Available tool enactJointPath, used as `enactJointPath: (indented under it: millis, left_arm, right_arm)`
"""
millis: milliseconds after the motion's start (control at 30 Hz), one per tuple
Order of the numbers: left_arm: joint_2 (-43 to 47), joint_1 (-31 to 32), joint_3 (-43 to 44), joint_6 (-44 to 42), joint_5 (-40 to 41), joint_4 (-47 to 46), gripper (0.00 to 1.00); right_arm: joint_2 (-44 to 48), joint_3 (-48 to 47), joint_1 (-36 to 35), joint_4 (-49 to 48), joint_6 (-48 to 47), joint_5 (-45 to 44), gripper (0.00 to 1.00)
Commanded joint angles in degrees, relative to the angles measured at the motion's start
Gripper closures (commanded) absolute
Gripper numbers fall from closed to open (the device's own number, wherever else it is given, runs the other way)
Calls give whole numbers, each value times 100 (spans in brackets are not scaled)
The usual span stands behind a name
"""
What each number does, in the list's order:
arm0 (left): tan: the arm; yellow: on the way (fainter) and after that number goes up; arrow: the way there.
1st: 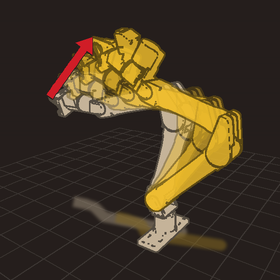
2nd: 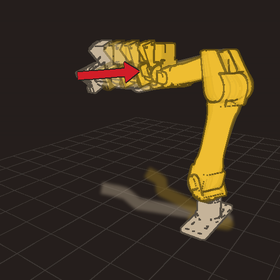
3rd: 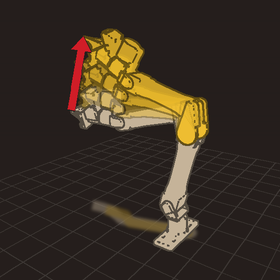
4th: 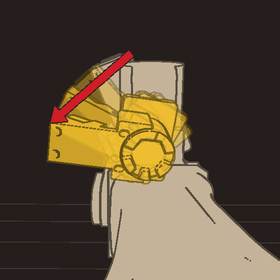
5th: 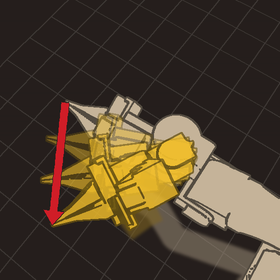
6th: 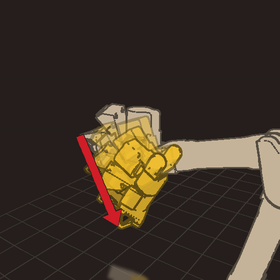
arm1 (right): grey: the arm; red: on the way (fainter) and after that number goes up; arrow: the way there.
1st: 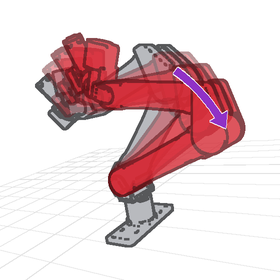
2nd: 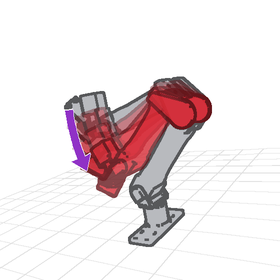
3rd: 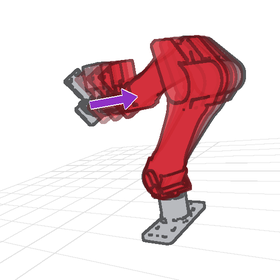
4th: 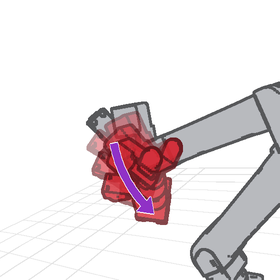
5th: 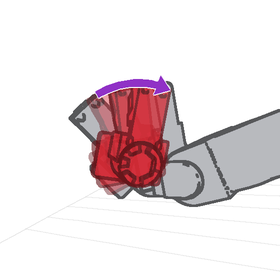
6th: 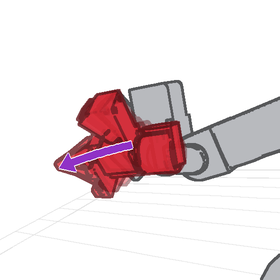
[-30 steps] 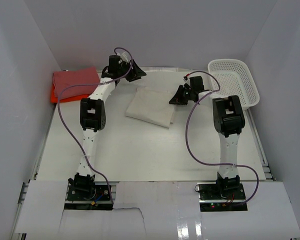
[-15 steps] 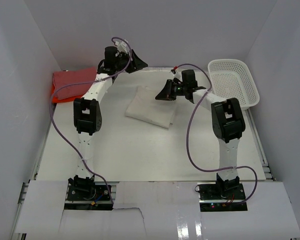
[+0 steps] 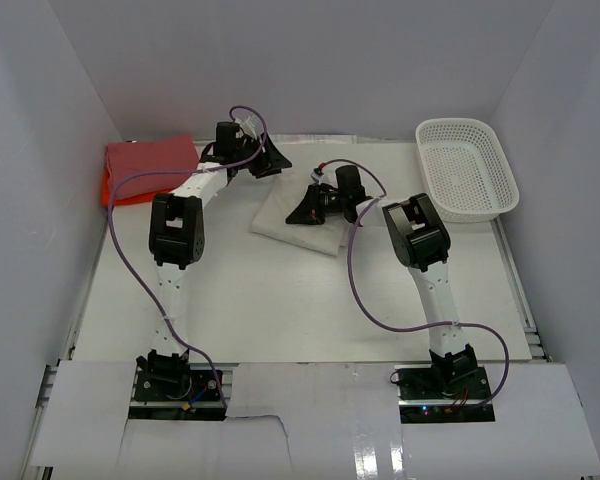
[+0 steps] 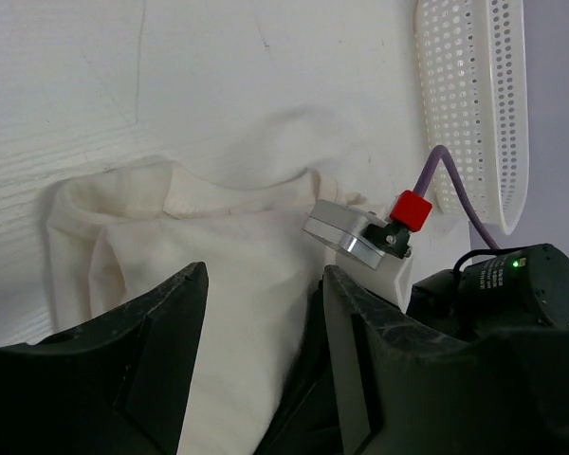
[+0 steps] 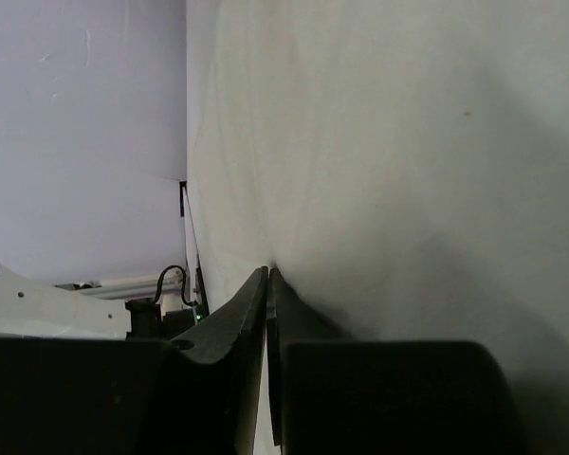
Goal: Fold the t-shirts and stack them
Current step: Fold the long partially folded tshirt into a neat square
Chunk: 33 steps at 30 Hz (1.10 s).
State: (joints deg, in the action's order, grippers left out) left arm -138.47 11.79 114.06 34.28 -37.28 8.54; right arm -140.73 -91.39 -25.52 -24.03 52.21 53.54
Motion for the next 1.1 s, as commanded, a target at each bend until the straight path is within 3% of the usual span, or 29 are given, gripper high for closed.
enactJointPath:
  millis: [0,100,467,667,900,1067]
  left_arm:
    - [67,-1,46,-141,-174,-212,38]
    - [-100,7,133,-185,-280,-212,38]
    - [-593,43,433,-449,-307,-1,38]
    - [-1049,51,1011,-387,-166,8,38]
    - [-1559,51,2030,131,-52,-229,36]
    - [-1333,16,2156,403,19,-221,35]
  right_arm:
    - [-157,-160,-76,-332,-25,-71,92]
    - [-69,-133,-120,503,-684,-361,92]
    - [177,96,-199,1198,-1256,-502,92]
    - [414,113,-375,2147,-1871,-616,92]
    - [722,762,-682,2394,-2153,-608,92]
    - [792,983,-700,2262,-2188,-599,92]
